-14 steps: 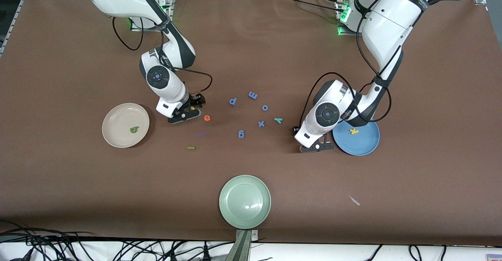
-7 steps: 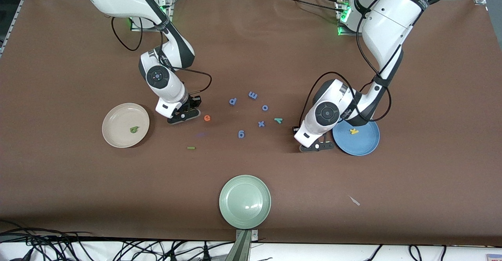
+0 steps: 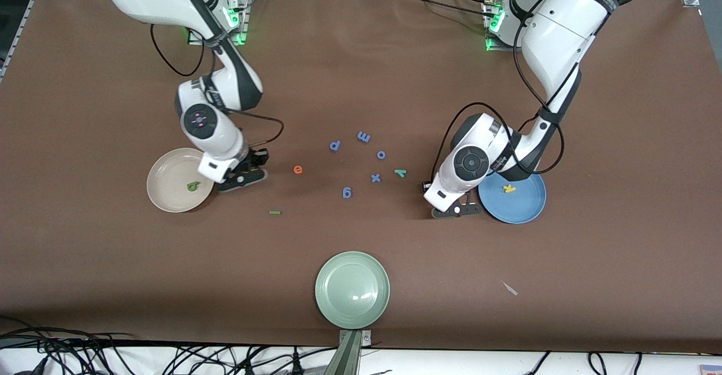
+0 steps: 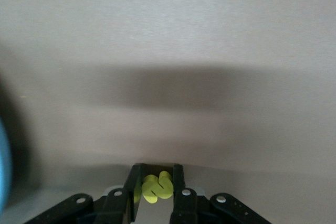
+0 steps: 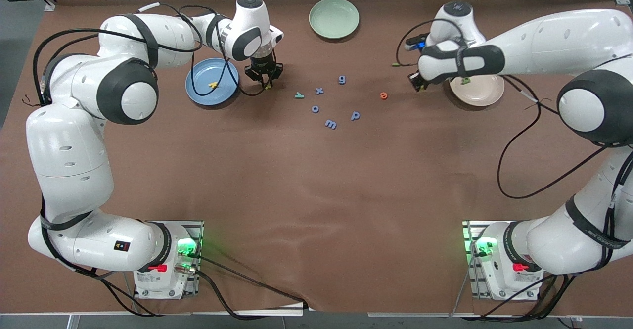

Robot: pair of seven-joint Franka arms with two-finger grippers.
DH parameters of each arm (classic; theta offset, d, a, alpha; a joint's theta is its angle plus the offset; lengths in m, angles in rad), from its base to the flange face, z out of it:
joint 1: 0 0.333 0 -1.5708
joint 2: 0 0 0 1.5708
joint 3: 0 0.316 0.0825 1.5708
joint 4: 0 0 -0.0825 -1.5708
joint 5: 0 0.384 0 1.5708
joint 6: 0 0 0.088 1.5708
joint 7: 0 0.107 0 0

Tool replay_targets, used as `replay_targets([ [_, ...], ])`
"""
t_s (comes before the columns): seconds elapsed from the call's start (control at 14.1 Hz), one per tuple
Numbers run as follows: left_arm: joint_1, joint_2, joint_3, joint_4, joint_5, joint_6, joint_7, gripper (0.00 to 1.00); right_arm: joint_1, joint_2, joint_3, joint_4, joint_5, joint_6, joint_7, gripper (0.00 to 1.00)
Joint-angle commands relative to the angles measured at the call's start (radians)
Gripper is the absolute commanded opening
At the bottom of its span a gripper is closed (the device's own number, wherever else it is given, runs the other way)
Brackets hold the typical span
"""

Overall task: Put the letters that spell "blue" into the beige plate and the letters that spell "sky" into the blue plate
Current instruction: 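Drop 2 into the blue plate while the right gripper drops u onto white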

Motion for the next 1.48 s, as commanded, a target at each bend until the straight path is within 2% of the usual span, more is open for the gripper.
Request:
replay_targets([
  [0.0,0.034,-0.088,0.002,-0.016,-0.011,-0.091,0.076,0.19,-0.004,-0.016,-0.070,0.062,-0.010,-0.109,-0.127,0.00],
  [0.14,0.083,-0.116,0.002,-0.018,-0.015,-0.139,0.205,0.19,-0.010,-0.008,-0.136,0.084,-0.009,-0.151,-0.227,0.00],
  [0.28,0.129,-0.139,0.002,-0.018,-0.015,-0.170,0.315,0.19,-0.062,0.006,-0.158,0.084,-0.004,-0.151,-0.299,0.00],
  [0.35,0.154,-0.141,0.002,-0.019,-0.015,-0.173,0.381,0.20,-0.083,0.018,-0.158,0.084,-0.003,-0.145,-0.307,0.13],
  [0.42,0.175,-0.142,0.002,-0.024,-0.016,-0.173,0.443,0.20,-0.094,0.021,-0.158,0.084,-0.001,-0.144,-0.307,0.35],
  [0.49,0.181,-0.139,0.002,-0.025,-0.016,-0.171,0.478,0.21,-0.096,0.021,-0.156,0.084,0.010,-0.143,-0.303,0.96],
  [0.57,0.184,-0.138,0.002,-0.027,-0.016,-0.171,0.481,0.26,-0.094,0.020,-0.153,0.085,0.023,-0.145,-0.297,1.00],
  [0.64,0.184,-0.136,0.004,-0.027,-0.015,-0.171,0.481,0.55,-0.090,0.016,-0.147,0.089,0.040,-0.151,-0.291,1.00],
  [0.71,0.188,-0.135,0.004,-0.028,-0.015,-0.171,0.485,1.00,-0.080,0.015,-0.145,0.098,0.057,-0.154,-0.289,1.00],
  [0.85,0.183,-0.138,0.002,-0.024,-0.016,-0.171,0.475,1.00,-0.077,0.015,-0.123,0.105,0.076,-0.154,-0.266,1.00],
  [0.99,0.174,-0.144,-0.025,-0.018,-0.024,-0.173,0.442,1.00,-0.074,0.021,-0.067,0.128,0.076,-0.154,-0.177,1.00],
  [1.06,0.175,-0.144,-0.071,-0.016,-0.025,-0.173,0.350,1.00,-0.074,0.023,-0.034,0.138,0.076,-0.153,-0.122,1.00],
  [1.2,0.168,-0.135,-0.113,-0.018,-0.024,-0.170,0.134,1.00,-0.053,0.052,0.017,0.180,0.076,-0.154,-0.062,1.00],
  [1.27,0.152,-0.122,-0.137,-0.018,-0.024,-0.162,0.076,1.00,-0.030,0.064,0.020,0.197,0.076,-0.153,-0.012,1.00],
  [1.41,0.120,-0.105,-0.140,-0.016,-0.024,-0.145,-0.059,1.00,0.018,0.084,0.020,0.213,0.076,-0.147,0.080,1.00],
])
